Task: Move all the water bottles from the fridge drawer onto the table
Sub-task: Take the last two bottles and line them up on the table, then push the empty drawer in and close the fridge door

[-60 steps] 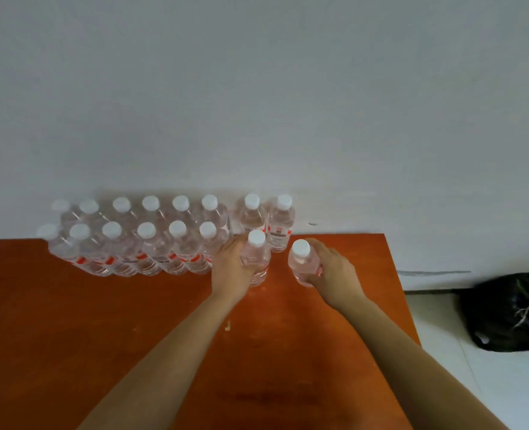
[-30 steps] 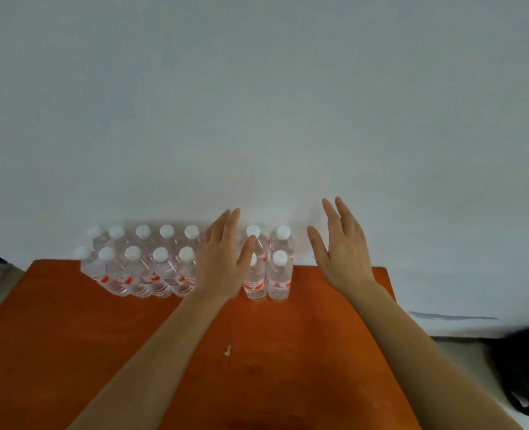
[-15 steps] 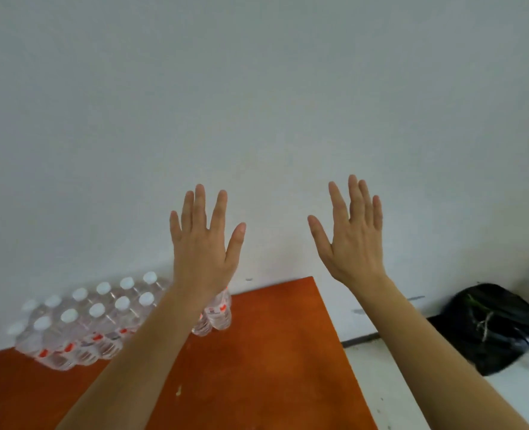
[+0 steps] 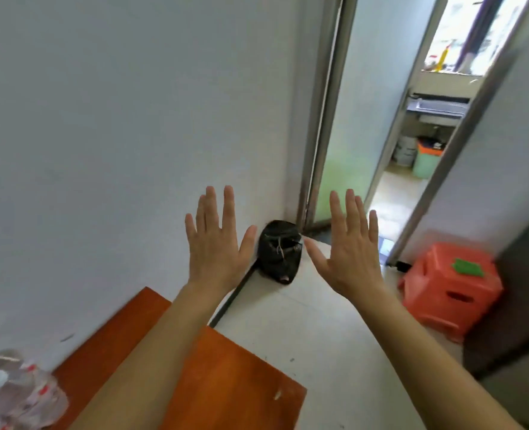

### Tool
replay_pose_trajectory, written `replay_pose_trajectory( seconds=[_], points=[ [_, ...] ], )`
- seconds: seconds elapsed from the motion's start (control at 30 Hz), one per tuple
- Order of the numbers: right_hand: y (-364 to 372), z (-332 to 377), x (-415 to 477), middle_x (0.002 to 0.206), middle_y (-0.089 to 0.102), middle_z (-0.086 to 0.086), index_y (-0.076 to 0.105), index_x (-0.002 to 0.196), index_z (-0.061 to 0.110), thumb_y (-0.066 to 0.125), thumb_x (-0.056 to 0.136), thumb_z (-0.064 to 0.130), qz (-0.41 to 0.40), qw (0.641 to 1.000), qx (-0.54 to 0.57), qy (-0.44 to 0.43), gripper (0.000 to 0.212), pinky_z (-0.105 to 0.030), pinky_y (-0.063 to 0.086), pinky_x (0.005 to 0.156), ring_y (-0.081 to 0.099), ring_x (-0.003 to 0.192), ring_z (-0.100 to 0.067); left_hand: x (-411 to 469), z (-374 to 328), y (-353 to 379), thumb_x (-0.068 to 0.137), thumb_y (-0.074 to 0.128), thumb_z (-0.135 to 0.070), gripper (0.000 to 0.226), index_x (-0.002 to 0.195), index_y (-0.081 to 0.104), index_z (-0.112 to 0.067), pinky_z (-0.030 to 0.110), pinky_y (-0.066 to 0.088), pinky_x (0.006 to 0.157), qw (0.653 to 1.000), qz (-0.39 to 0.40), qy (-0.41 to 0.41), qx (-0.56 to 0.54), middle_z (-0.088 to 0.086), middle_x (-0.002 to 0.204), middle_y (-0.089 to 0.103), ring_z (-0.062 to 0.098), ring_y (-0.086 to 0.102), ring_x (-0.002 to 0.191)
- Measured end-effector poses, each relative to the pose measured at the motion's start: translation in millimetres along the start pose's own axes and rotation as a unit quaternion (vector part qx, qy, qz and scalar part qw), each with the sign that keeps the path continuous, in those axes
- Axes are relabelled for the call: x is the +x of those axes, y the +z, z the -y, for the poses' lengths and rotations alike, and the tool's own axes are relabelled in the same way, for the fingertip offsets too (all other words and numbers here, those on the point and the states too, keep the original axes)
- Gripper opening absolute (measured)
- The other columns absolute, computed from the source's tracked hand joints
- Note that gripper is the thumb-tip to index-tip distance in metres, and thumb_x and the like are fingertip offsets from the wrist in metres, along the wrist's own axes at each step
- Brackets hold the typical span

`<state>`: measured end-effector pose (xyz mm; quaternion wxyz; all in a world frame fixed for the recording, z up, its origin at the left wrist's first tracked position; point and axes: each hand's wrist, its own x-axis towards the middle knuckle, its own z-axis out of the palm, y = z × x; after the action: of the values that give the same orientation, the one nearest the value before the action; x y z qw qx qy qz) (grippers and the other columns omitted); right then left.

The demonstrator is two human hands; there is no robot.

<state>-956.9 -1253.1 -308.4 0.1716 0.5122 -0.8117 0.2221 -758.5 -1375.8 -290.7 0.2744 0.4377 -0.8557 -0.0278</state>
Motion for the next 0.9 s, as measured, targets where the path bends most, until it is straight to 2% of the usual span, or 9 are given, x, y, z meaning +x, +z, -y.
replay_pose_trajectory(
  seconds=[0.1,0.23,0.43,0.6,0.73,0.9],
  points=[
    [-43,-66,-46,0.167,-0.003,-0.011,-0.007,0.159,0.026,0.034,0.095,0.062,-0.016,0.996,-0.054,0.07,0.084,-0.052,0.005,0.123,-0.004,0.154,-0.028,-1,-79,29,0.099,0.023,-0.06,0.074,0.156,-0.01,-0.026,0.056,0.009,0.12,0.996,0.036,0.079,-0.034,0.012,0.164,-0.009,0.03,-0.002,0.152],
    [-110,-148,-112,0.167,-0.001,-0.013,0.006,0.16,0.024,0.028,0.098,0.062,-0.042,0.978,-0.117,0.168,0.076,-0.052,0.003,0.123,-0.001,0.154,-0.03,-19,-190,45,0.097,0.024,-0.057,0.071,0.157,0.01,-0.022,0.059,0.017,0.117,0.971,0.056,0.219,-0.081,0.014,0.164,0.004,0.033,0.011,0.15],
    [-203,-259,-212,0.166,0.0,-0.016,0.015,0.159,0.024,0.025,0.099,0.064,-0.102,0.94,-0.164,0.282,0.073,-0.055,0.001,0.122,-0.004,0.154,-0.031,-75,-355,55,0.098,0.021,-0.057,0.069,0.157,0.015,-0.022,0.06,0.015,0.118,0.923,0.058,0.361,-0.122,0.012,0.165,0.004,0.032,0.004,0.152],
    [-259,-360,-302,0.166,0.0,-0.019,0.015,0.159,0.021,0.03,0.097,0.063,-0.111,0.914,-0.19,0.342,0.077,-0.055,0.001,0.122,-0.002,0.153,-0.033,-143,-491,81,0.096,0.016,-0.061,0.072,0.156,0.019,-0.021,0.062,0.017,0.116,0.908,0.088,0.392,-0.12,0.014,0.164,0.005,0.034,0.003,0.151],
    [-293,-438,-361,0.166,-0.005,-0.018,0.009,0.159,0.02,0.03,0.095,0.064,-0.099,0.897,-0.2,0.382,0.08,-0.058,0.005,0.122,-0.006,0.153,-0.033,-188,-585,107,0.091,-0.001,-0.071,0.079,0.157,0.006,-0.028,0.059,0.007,0.119,0.904,0.11,0.4,-0.109,0.008,0.165,-0.007,0.03,-0.009,0.152],
    [-315,-510,-395,0.165,-0.015,-0.015,-0.004,0.159,0.019,0.025,0.094,0.067,-0.06,0.879,-0.185,0.435,0.086,-0.056,0.002,0.123,-0.016,0.152,-0.03,-216,-657,142,0.096,0.016,-0.067,0.074,0.156,-0.006,-0.029,0.053,-0.01,0.119,0.895,0.121,0.421,-0.088,0.005,0.163,-0.021,0.026,-0.023,0.148]
  ],
)
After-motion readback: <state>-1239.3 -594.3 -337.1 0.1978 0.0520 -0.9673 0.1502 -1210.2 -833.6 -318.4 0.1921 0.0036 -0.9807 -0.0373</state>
